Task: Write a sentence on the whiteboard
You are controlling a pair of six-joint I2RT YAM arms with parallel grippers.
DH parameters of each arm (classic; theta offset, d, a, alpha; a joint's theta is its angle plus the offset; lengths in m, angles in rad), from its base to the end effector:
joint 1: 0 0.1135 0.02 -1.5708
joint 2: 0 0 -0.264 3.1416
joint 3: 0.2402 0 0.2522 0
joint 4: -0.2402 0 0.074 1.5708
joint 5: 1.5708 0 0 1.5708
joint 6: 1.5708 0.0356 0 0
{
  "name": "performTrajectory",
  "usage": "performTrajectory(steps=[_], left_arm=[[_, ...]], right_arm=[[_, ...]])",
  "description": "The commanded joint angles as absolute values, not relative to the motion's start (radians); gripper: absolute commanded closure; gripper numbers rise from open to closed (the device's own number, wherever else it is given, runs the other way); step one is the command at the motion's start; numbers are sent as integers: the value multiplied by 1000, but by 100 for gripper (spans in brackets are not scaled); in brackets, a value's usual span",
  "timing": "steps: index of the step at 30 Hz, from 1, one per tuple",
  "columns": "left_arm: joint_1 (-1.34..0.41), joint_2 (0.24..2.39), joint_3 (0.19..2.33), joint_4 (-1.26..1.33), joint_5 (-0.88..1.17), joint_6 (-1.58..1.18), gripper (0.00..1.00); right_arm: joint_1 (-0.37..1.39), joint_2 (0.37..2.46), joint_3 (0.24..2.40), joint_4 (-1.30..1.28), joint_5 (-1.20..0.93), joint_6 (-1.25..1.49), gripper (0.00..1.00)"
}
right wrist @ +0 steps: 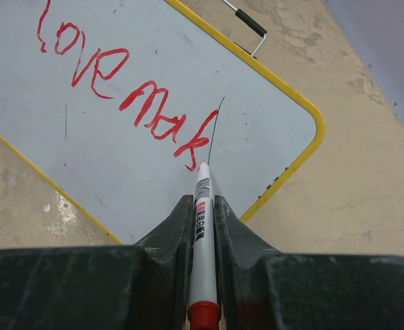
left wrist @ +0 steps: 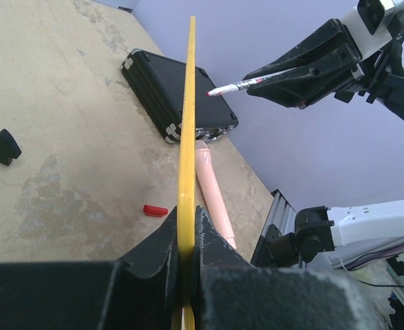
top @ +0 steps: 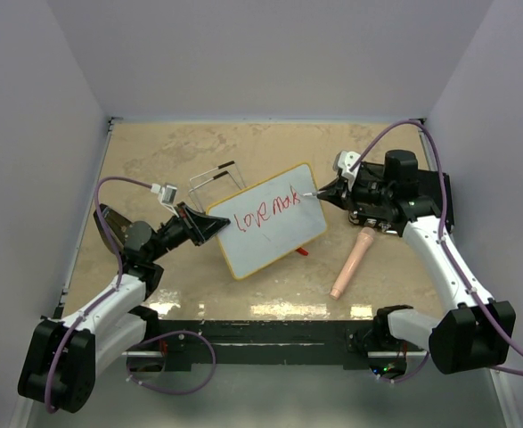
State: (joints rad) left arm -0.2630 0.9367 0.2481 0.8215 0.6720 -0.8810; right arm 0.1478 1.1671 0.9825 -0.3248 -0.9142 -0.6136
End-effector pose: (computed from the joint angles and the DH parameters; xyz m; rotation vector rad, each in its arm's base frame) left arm 0.1795 -0.0713 0.2303 0.1154 1.6293 -1.3838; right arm 0.2448 0.0650 0.3236 -1.1817 1.5173 0.6340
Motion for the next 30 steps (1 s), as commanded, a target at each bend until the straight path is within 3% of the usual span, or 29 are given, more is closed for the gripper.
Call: performTrajectory(steps=[1,30], left_arm=[[-259,913,250,971,657,-934,100],[-259,974,252,1045,660,-973,100]], right_arm=[[133,1137,973,-281,-957,-615,100],[175,1201,974,-253,-859,-540,100]])
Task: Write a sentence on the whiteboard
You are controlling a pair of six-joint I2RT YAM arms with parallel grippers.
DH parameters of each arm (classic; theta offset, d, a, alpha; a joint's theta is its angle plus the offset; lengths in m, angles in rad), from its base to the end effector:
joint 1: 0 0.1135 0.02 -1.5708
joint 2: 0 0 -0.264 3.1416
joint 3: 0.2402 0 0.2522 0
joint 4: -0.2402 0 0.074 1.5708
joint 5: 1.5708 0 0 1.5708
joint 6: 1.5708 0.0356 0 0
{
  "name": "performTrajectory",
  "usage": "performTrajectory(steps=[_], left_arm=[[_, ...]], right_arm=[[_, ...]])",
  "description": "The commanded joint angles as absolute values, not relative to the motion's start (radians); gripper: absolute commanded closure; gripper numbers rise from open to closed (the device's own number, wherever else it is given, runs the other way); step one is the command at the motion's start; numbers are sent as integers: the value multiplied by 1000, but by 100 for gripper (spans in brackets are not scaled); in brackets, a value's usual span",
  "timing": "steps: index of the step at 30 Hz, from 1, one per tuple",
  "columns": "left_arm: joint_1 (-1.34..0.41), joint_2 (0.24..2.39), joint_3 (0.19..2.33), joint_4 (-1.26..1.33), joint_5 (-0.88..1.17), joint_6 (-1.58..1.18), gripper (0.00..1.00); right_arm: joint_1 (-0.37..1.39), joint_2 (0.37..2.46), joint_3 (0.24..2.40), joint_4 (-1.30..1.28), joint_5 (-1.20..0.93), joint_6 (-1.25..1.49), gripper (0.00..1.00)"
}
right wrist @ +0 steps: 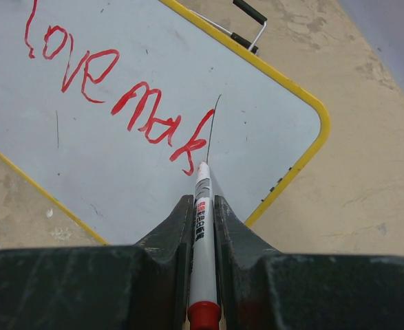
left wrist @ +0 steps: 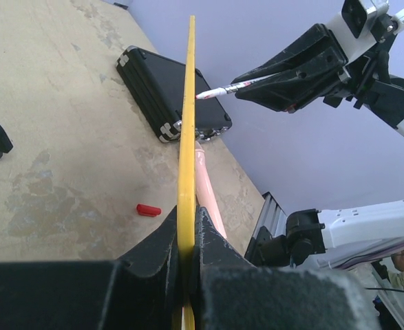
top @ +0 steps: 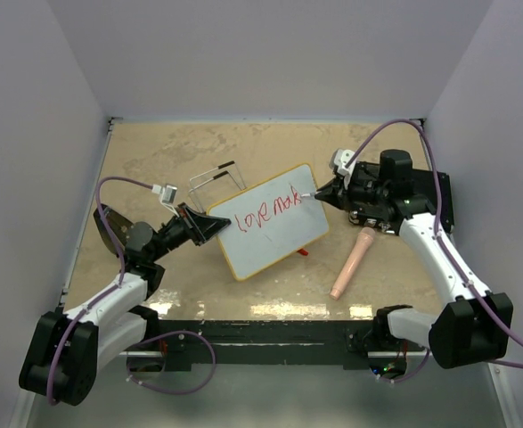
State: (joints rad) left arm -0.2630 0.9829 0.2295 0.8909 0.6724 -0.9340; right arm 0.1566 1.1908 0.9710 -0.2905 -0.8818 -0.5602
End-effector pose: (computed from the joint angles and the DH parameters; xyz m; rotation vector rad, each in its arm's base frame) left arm 0.1817 -0.0719 0.2233 0.0754 1.6384 -1.4240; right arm 0.2511 0.0675 0.3166 -1.1398 1.5689 0.6444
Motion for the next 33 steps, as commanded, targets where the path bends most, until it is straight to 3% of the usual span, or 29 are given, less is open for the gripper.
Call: performTrajectory(steps=[1,15,33], left_arm=[[-259,976,253,1046,663,-973,100],[-259,979,250,1061,673,-976,100],[-259,1008,245,1097,677,-986,100]], right_arm=[[176,1206,974,-253,-853,-540,100],[190,1200,976,-190,-698,-469,100],[229,1230,996,-232,-776,-506,100]])
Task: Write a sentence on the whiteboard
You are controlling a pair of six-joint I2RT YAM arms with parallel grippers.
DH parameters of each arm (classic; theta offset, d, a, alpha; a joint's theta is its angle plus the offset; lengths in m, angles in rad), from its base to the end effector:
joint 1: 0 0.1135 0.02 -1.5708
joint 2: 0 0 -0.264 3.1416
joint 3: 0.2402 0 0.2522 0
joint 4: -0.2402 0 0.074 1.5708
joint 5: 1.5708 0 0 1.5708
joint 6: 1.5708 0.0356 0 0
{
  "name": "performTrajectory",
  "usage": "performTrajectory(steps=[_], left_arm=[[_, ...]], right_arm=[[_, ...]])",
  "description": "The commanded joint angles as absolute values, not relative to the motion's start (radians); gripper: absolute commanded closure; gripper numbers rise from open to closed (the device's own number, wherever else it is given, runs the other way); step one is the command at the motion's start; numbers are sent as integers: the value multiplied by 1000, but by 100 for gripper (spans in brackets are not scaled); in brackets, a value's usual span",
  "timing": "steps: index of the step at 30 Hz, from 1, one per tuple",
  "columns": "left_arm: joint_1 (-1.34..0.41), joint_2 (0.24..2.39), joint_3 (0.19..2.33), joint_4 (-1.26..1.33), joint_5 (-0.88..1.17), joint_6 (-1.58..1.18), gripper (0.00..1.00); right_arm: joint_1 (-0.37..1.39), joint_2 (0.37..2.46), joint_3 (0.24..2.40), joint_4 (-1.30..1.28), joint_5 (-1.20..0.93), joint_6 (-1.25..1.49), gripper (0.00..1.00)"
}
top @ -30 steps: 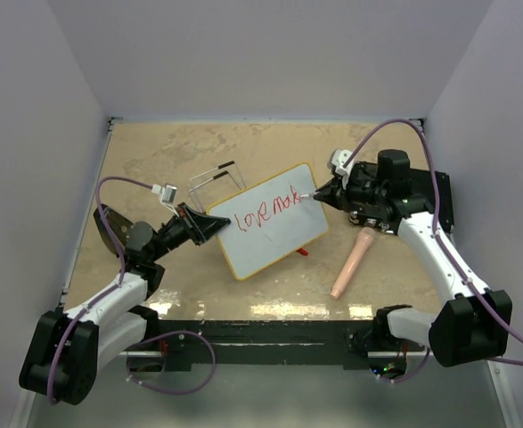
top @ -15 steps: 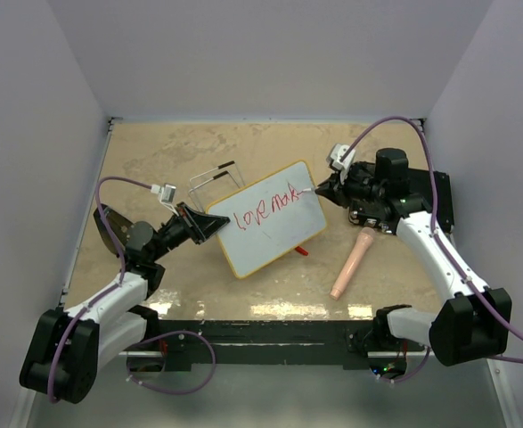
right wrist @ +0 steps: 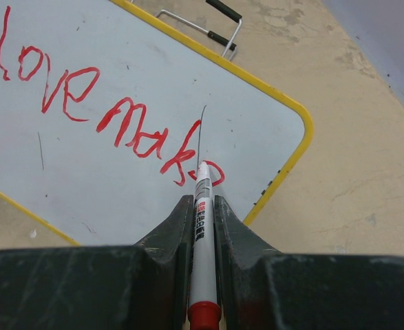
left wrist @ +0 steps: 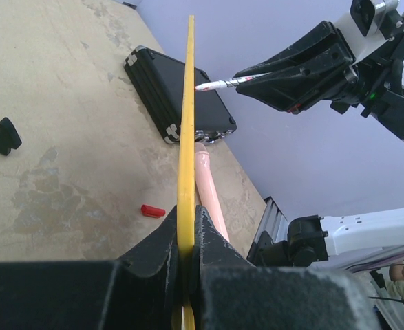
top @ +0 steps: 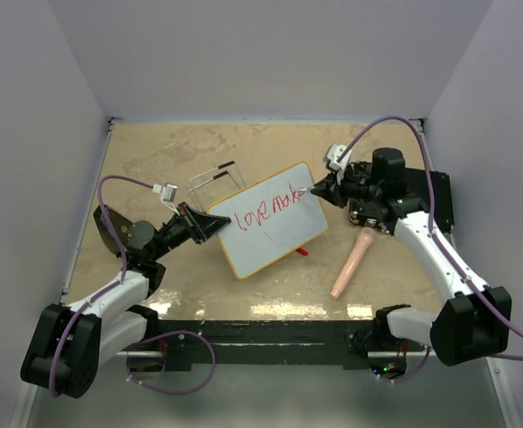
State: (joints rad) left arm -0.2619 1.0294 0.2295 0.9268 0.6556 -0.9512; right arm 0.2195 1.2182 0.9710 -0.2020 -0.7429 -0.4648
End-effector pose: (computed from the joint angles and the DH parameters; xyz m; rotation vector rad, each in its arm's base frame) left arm 0.1867 -0.0725 0.2188 0.0394 1.6486 -1.4257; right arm 0.2596 0.0826 0.3160 -1.0664 1.6203 0.5836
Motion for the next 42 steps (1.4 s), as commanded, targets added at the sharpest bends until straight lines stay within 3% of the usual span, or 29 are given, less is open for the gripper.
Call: performTrajectory(steps=[1,18,26,42], left_arm=[[-259,1005,245,1094,673,-982,100],[-253,965,261,1020,638,-951,100],[-255,982,259,1019,649,-948,100],[-253,983,267,1034,676,-956,100]], right_arm=[[230,1232,999,-242,-775,-521,100],[229,1241,1022,-281,-661,-528,100],[172,1134,1003,-223,-776,-479,100],[164,1164,985,-178,-692,-442,100]])
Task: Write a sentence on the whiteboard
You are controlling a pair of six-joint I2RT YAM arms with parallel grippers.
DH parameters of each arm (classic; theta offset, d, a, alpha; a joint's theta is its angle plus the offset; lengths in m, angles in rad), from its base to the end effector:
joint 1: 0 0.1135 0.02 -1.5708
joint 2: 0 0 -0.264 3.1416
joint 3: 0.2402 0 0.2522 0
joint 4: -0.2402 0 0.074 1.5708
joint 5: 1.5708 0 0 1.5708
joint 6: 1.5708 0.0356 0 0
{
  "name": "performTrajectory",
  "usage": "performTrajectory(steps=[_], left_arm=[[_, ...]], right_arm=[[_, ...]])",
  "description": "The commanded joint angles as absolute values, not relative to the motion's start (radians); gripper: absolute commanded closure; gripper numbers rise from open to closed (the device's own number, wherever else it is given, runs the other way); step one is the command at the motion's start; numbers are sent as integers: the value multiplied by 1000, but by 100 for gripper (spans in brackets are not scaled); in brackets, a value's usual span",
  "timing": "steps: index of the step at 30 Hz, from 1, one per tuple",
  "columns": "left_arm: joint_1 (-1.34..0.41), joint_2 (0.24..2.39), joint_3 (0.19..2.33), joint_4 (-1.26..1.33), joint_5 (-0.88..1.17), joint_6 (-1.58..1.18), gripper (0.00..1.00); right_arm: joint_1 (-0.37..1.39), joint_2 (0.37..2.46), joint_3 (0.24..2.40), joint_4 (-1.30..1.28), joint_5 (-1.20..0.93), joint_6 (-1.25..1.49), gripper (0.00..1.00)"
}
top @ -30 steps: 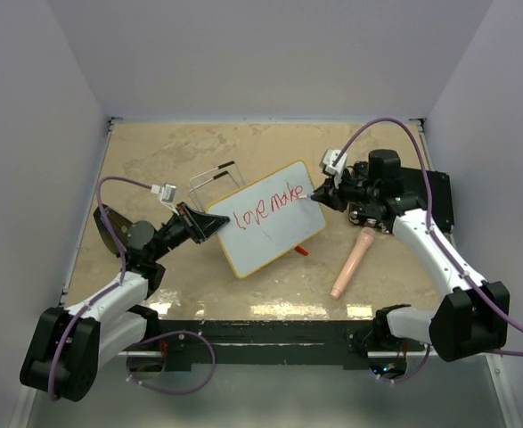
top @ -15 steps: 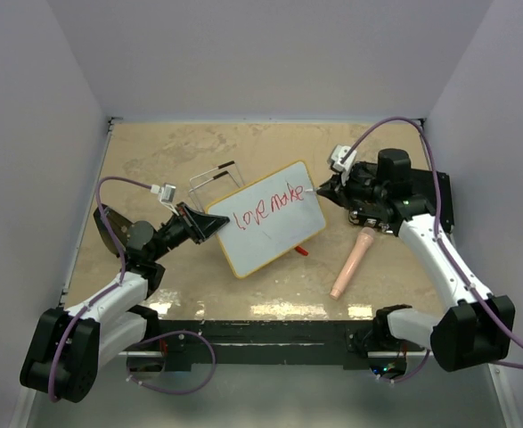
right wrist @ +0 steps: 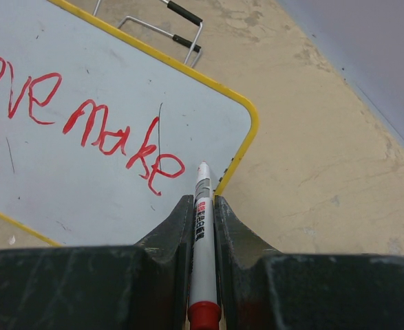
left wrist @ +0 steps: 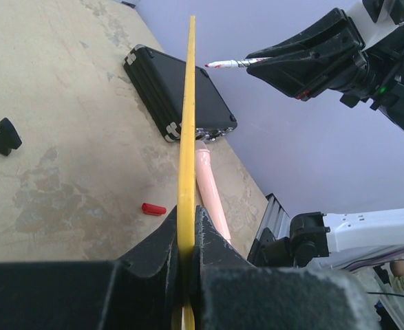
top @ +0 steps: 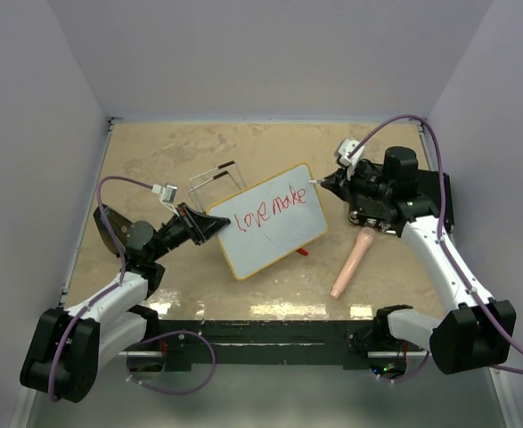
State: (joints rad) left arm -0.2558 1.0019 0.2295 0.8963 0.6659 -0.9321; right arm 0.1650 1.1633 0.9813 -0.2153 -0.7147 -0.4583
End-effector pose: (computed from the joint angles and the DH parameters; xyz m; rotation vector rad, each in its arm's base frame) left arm 0.1844 -0.0709 0.2205 0.0578 1.6484 -1.4134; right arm 0.2528 0.0657 0.3315 -1.0001 1.6132 0.5015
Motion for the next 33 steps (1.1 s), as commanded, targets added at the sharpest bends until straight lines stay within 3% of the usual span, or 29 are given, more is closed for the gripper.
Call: performTrajectory(steps=[1,24,33], left_arm=[[-255,983,267,1034,676,-957,100],[-253,992,270,1049,680,-960,100],[-253,976,282,1014,655,-945,100]], right_arm=[[163,1170,986,-181,-686,-442,100],[178,1227,1011,-247,-776,-492,100],[176,1224,1017,-267,-695,-497,100]])
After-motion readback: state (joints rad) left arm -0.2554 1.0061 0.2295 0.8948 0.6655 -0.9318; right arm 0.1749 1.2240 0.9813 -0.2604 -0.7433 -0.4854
